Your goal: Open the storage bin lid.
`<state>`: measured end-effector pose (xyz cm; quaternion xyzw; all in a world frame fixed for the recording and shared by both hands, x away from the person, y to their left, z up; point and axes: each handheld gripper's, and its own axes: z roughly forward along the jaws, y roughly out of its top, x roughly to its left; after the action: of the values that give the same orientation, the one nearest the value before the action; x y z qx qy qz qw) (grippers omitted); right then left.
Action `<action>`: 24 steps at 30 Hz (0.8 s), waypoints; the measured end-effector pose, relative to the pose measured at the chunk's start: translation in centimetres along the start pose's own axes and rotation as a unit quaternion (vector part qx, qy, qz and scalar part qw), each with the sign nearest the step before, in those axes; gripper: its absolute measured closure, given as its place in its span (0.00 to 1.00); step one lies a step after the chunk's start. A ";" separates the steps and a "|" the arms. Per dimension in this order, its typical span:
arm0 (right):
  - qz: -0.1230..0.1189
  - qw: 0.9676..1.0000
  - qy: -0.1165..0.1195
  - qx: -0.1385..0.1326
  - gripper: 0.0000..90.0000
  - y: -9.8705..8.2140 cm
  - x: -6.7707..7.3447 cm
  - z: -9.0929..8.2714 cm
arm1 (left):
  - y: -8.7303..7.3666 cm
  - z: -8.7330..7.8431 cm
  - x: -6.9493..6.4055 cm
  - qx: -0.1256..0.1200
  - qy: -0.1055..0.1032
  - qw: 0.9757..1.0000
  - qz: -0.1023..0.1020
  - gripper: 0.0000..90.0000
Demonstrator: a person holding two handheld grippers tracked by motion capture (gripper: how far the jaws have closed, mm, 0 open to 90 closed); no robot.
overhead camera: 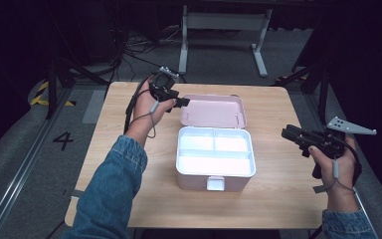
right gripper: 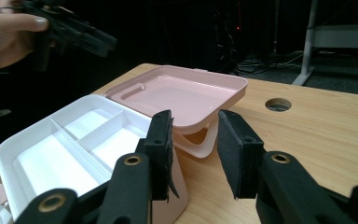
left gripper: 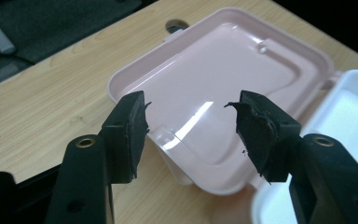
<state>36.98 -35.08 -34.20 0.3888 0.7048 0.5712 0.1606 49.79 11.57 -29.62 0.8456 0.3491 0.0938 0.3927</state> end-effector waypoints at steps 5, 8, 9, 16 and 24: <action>-0.004 1.000 0.002 0.013 0.68 0.7 -0.5 0.8 | -1.1 -3.7 -1.7 -0.025 -0.005 0.999 0.021 0.47; -0.008 1.000 -0.002 0.023 0.66 1.0 -1.0 1.2 | -2.1 -6.1 -2.5 -0.039 -0.004 0.999 0.029 0.47; -0.007 1.000 -0.002 0.026 0.66 1.1 -1.1 1.3 | -2.6 -6.7 -2.6 -0.044 0.000 0.999 0.031 0.47; -0.010 0.999 0.013 0.047 0.66 2.0 -1.3 2.8 | -6.8 -8.0 -3.5 -0.010 0.030 0.999 0.045 0.43; -0.039 0.993 0.016 0.114 0.58 1.6 -0.8 4.1 | -11.3 -9.1 -3.9 -0.005 0.056 0.998 0.020 0.41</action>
<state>40.81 -32.78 -34.05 0.3676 0.7822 0.4872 0.1257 37.15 19.50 -31.27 0.8438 0.3532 0.1508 0.3750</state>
